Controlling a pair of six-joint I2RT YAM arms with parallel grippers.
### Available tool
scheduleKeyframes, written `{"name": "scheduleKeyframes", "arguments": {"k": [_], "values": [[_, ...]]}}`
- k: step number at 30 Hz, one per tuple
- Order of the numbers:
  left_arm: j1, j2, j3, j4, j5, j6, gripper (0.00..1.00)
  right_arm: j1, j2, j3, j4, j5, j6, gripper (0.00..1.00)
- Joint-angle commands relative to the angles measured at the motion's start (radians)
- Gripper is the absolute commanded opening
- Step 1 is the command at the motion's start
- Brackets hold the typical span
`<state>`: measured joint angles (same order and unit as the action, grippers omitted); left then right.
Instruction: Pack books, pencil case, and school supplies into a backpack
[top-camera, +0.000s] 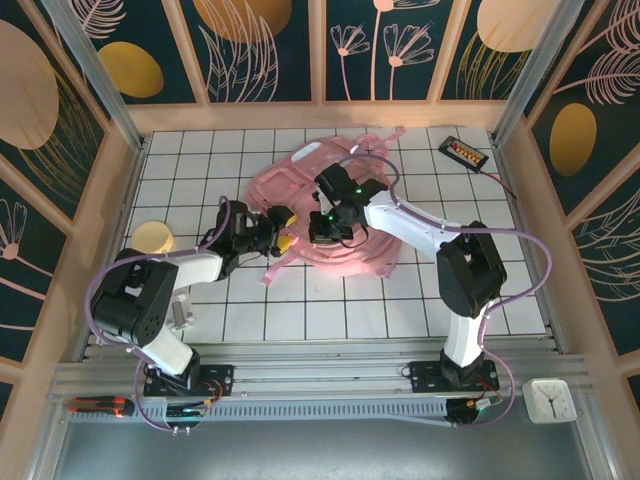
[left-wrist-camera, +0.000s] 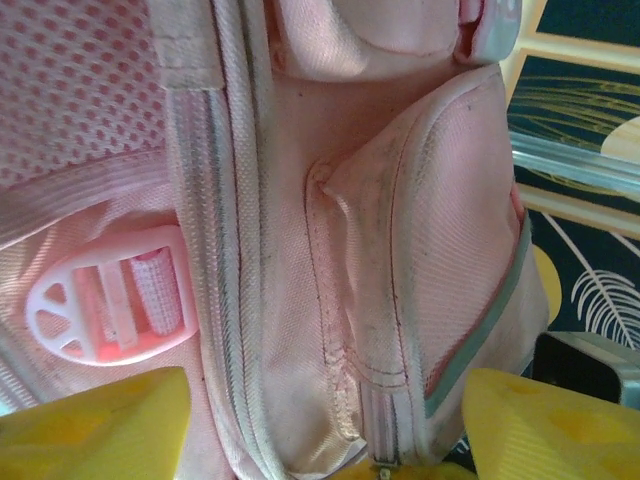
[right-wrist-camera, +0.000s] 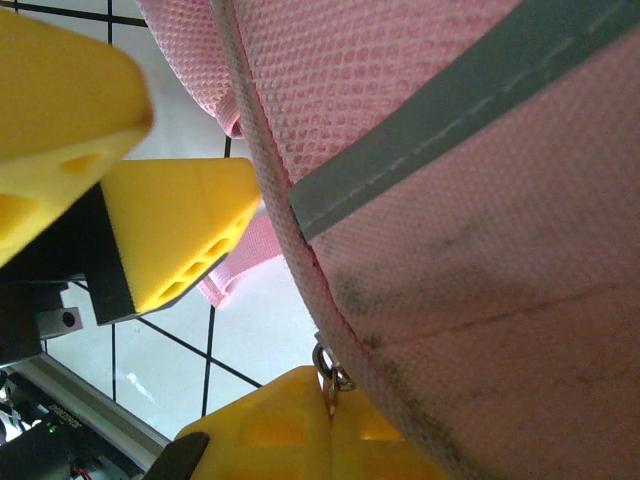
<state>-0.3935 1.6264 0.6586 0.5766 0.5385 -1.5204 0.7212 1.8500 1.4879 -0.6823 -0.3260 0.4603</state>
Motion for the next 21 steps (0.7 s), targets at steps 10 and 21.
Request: {"name": "scheduleKeyframes", "arguments": {"k": [10,21], "values": [[-0.026,0.144,0.056,0.129,0.023,-0.066,0.27,0.011,0.002,0.028,0.010,-0.010,0.014,0.00],[-0.022,0.131,0.082,-0.005,-0.008,0.057,0.00,0.009,-0.028,0.047,-0.214,0.162,-0.079,0.00]]}}
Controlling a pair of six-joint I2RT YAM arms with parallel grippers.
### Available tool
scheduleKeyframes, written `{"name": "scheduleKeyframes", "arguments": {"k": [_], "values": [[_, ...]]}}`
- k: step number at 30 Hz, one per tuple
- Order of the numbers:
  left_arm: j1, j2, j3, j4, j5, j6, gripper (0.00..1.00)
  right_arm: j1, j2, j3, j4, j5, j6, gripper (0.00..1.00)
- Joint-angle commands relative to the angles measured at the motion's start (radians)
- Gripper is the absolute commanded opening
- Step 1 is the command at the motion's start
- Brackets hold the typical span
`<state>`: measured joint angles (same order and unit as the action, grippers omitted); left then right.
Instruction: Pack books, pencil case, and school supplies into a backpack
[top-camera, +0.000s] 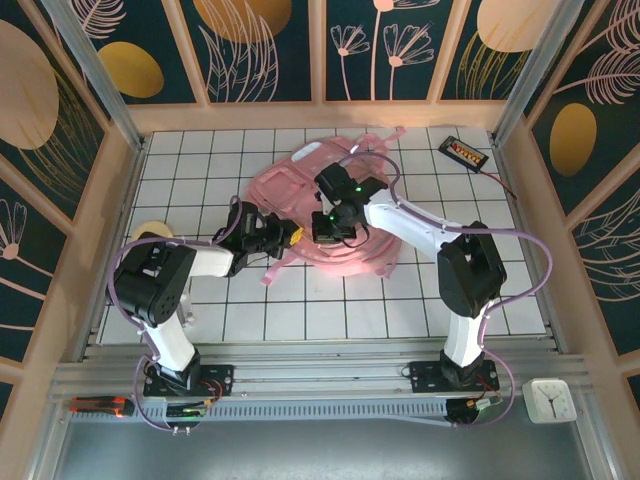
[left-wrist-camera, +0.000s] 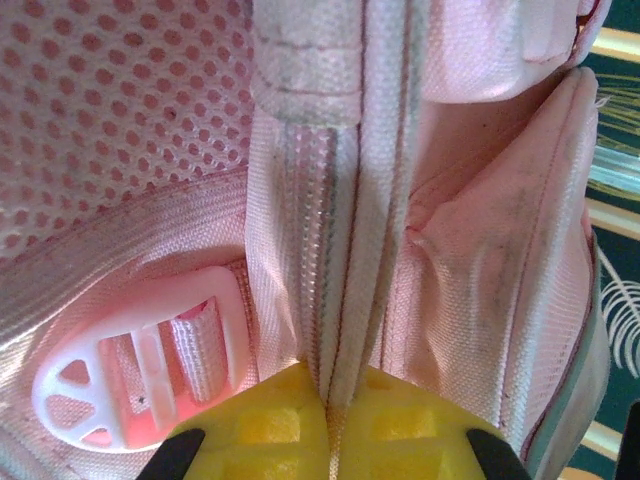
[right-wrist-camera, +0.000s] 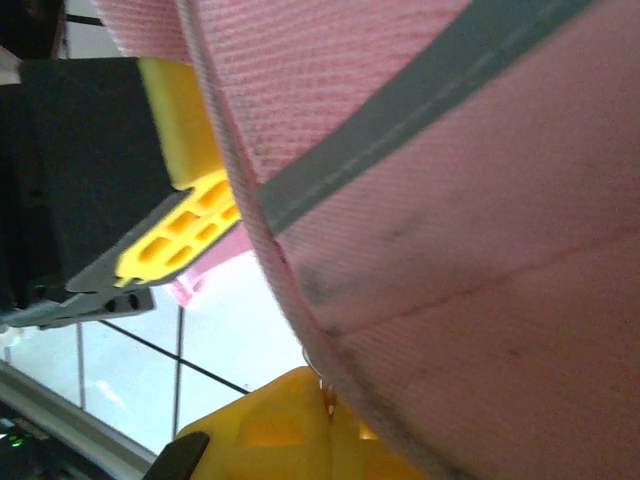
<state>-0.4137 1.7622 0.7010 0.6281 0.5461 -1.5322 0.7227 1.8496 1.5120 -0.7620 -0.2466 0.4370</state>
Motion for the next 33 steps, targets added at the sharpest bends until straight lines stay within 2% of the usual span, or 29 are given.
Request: {"name": "scheduleKeyframes", "arguments": {"k": [1,7,12,18,26,29,33], "values": [[-0.001,-0.009,0.059,-0.109,-0.017,0.109,0.00,0.006,-0.035,0.017,-0.154,0.105,-0.072,0.00],[0.020,-0.041,0.181,-0.445,-0.053,0.395,0.00,-0.048,-0.073,-0.032,-0.198,0.166,-0.189,0.00],[0.060,-0.089,0.200,-0.594,-0.070,0.539,0.00,-0.122,-0.070,-0.005,-0.227,0.235,-0.278,0.00],[0.097,-0.117,0.261,-0.806,-0.106,0.761,0.00,-0.251,-0.043,0.049,-0.200,0.227,-0.326,0.00],[0.152,-0.143,0.258,-0.923,-0.104,0.892,0.00,-0.368,0.072,0.178,-0.166,0.210,-0.358,0.00],[0.163,-0.140,0.264,-0.959,-0.103,0.936,0.00,-0.383,0.111,0.216,-0.152,0.212,-0.382,0.00],[0.181,-0.136,0.265,-0.991,-0.110,0.978,0.00,-0.375,0.134,0.244,-0.136,0.141,-0.427,0.00]]}}
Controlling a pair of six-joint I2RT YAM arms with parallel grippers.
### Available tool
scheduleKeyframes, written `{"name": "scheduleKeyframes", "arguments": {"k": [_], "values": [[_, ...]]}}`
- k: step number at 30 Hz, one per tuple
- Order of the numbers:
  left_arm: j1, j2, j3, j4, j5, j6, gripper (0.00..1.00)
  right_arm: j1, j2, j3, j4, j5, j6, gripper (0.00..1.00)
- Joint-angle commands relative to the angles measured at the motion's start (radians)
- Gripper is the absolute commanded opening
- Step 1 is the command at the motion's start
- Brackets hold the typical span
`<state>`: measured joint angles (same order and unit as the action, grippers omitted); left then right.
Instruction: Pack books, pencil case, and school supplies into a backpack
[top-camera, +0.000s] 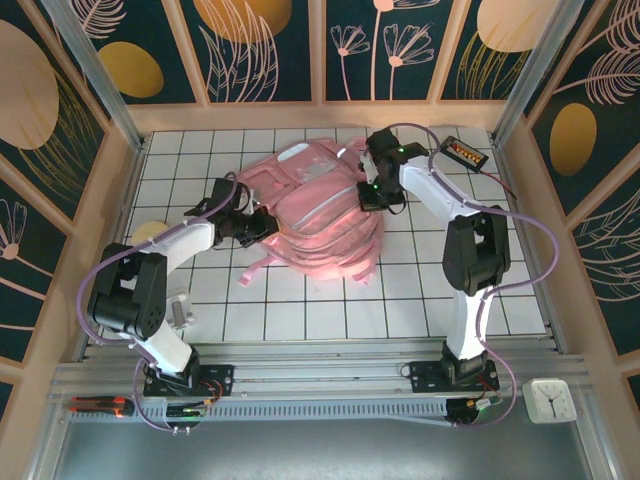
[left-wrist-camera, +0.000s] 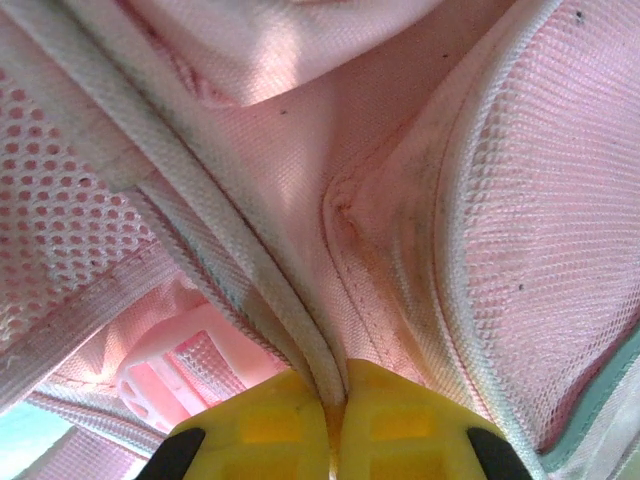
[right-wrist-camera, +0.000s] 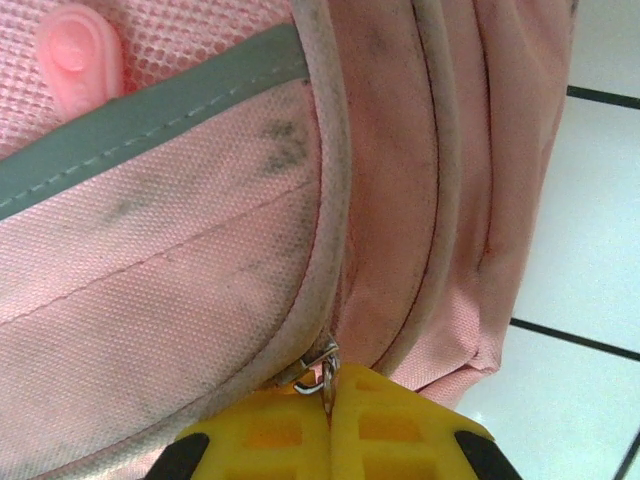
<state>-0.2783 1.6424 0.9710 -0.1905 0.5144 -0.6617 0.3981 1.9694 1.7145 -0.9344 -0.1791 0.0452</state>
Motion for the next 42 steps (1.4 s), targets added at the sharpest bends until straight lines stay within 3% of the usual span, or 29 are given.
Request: {"name": "scheduleKeyframes", "arguments": {"k": [1,8,12,16,17,18,20,26,28,31,35,42], "values": [[0.057,-0.016,-0.005,-0.173,-0.075,0.113,0.00,-0.041,0.009,0.037,0.042,0.047,-0.044,0.00],[0.149,0.063,0.164,-0.195,-0.084,0.143,0.00,0.052,-0.103,-0.153,0.073,-0.005,-0.036,0.00],[0.167,0.202,0.377,-0.260,-0.117,0.175,0.00,0.131,-0.178,-0.265,0.098,-0.057,0.043,0.00],[0.179,0.325,0.602,-0.328,-0.152,0.181,0.02,0.265,-0.185,-0.268,0.143,-0.132,0.148,0.00],[0.183,0.346,0.643,-0.344,-0.154,0.178,0.10,0.284,-0.177,-0.254,0.150,-0.146,0.164,0.00],[0.189,0.362,0.680,-0.364,-0.161,0.175,0.31,0.311,-0.153,-0.226,0.160,-0.173,0.187,0.00],[0.202,0.365,0.715,-0.392,-0.190,0.177,0.98,0.339,-0.108,-0.167,0.166,-0.183,0.211,0.00],[0.245,0.169,0.508,-0.335,-0.195,0.126,0.99,0.342,0.011,-0.041,0.125,-0.172,0.228,0.00],[0.245,0.091,0.373,-0.262,-0.086,0.051,0.99,0.339,0.034,-0.012,0.107,-0.172,0.228,0.00],[0.237,-0.047,0.131,-0.079,0.062,-0.143,0.99,0.339,0.052,0.025,0.101,-0.197,0.232,0.00],[0.206,-0.222,-0.142,0.212,0.110,-0.430,0.99,0.341,0.056,0.051,0.098,-0.215,0.240,0.00],[0.060,-0.253,-0.330,0.525,0.115,-0.764,0.99,0.346,0.066,0.058,0.095,-0.218,0.245,0.00]]}}
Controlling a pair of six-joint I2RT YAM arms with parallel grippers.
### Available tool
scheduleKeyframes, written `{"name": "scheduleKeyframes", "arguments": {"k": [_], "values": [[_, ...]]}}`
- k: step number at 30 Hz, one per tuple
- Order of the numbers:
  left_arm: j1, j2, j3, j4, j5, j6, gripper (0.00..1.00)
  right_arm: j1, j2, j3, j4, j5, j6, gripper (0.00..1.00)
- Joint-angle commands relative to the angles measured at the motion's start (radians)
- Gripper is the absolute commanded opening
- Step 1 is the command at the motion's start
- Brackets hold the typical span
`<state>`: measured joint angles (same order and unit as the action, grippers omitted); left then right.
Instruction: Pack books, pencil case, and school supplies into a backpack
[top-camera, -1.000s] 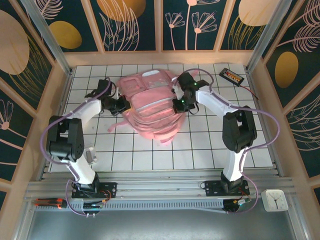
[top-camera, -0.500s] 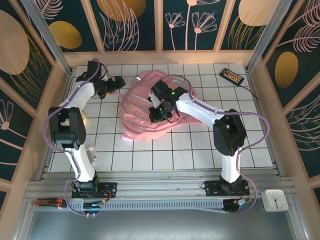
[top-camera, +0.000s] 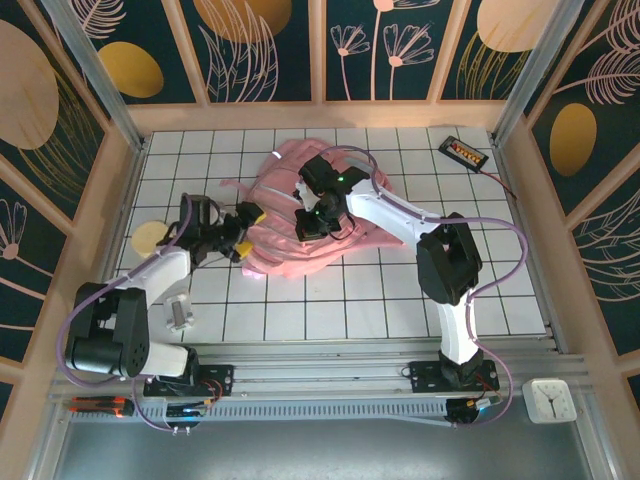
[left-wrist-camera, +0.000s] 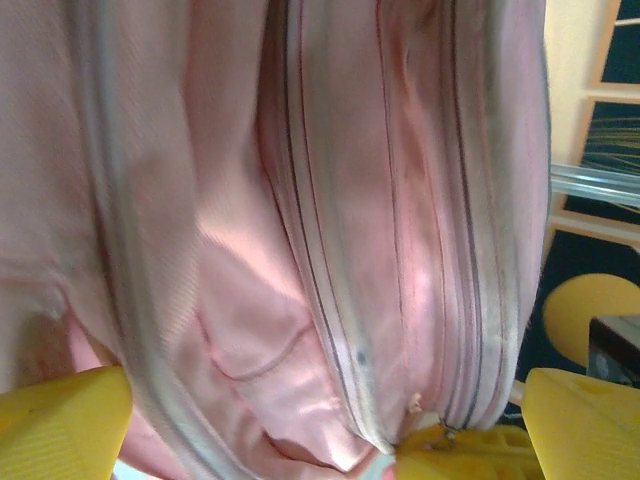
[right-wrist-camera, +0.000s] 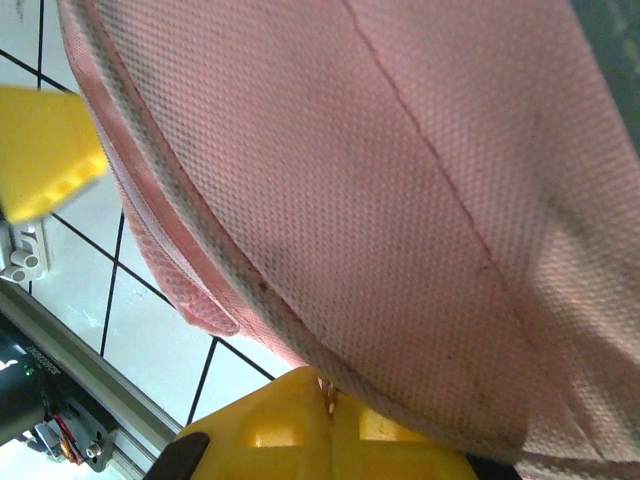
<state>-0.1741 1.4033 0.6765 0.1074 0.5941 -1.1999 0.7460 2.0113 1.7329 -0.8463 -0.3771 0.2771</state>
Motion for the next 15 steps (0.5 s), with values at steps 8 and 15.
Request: {"name": "scheduleKeyframes", "arguments": {"k": [8,15], "values": [[-0.123,0.032,-0.058,0.350,0.004,-0.321,0.99,0.014,0.033,0.040,0.030,-0.026,0.031,0.00],[-0.131,0.030,-0.024,0.302,-0.012,-0.318,0.95,0.016,0.037,0.054,0.026,-0.022,0.024,0.00]]}}
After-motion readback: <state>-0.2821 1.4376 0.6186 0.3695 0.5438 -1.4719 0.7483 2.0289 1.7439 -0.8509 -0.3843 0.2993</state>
